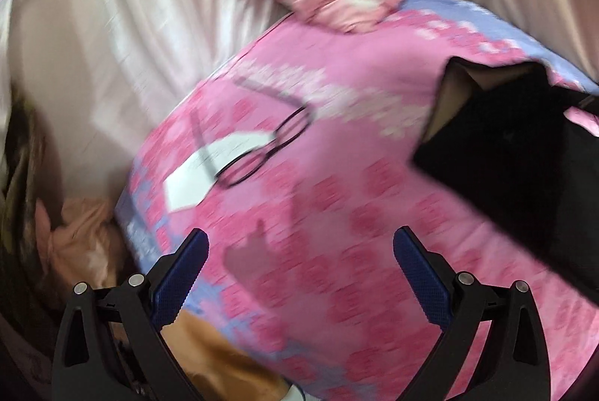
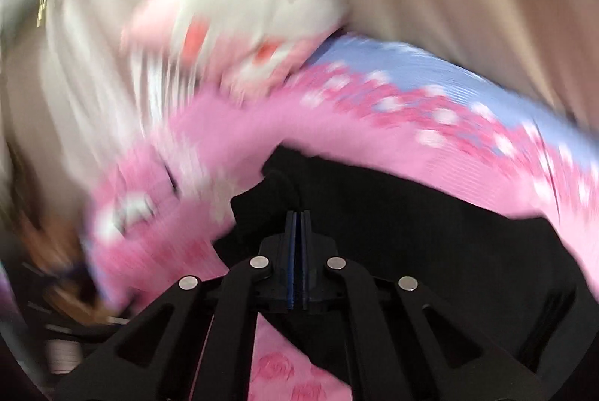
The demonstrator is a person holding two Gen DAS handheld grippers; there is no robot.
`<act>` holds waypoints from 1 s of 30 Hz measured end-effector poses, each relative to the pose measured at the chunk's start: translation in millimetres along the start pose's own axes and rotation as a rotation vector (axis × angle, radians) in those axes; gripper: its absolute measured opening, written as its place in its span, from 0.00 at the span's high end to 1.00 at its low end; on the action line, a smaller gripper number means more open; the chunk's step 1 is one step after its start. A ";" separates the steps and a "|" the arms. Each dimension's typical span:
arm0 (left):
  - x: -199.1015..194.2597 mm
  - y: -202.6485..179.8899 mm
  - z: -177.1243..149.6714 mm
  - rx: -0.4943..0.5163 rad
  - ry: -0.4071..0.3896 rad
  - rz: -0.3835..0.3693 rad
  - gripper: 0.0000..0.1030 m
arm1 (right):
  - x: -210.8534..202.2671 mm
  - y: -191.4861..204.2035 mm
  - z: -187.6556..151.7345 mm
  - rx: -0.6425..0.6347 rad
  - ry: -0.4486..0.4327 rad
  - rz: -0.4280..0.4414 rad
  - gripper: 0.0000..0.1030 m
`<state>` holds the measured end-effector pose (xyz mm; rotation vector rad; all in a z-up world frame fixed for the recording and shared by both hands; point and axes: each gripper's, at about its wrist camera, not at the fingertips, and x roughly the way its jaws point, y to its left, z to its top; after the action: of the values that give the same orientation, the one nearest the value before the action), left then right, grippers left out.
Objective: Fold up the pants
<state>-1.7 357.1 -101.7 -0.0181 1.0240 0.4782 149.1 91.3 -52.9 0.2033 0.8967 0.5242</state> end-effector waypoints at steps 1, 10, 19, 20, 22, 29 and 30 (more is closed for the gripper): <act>-4.1 -12.1 5.7 0.020 -0.016 -0.018 0.05 | -18.3 -17.0 3.5 0.052 -0.030 0.022 1.00; -29.2 -125.7 29.1 0.158 -0.063 -0.098 0.05 | -86.9 -89.9 -3.2 -0.003 -0.030 -0.068 0.99; -7.3 -61.6 -3.2 0.020 0.090 -0.018 0.05 | 49.2 63.4 -34.8 -0.584 0.127 -0.094 0.27; -5.3 -48.9 -8.7 0.001 0.096 -0.005 0.05 | 63.4 80.3 -41.7 -0.649 0.140 -0.106 0.27; -0.1 -18.8 -19.1 -0.039 0.108 0.026 0.05 | 87.7 107.4 -53.0 -0.741 0.157 -0.123 0.27; 8.7 51.2 -39.7 -0.127 0.120 0.115 0.05 | 174.3 154.1 -84.9 -0.877 0.225 -0.233 0.40; 9.2 55.1 -40.5 -0.136 0.121 0.115 0.05 | 177.0 149.8 -80.6 -0.824 0.218 -0.207 0.40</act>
<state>-52.3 400.5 -119.3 -0.1110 1.1139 0.6568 123.6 306.9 -167.5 -0.6986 0.8330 0.6882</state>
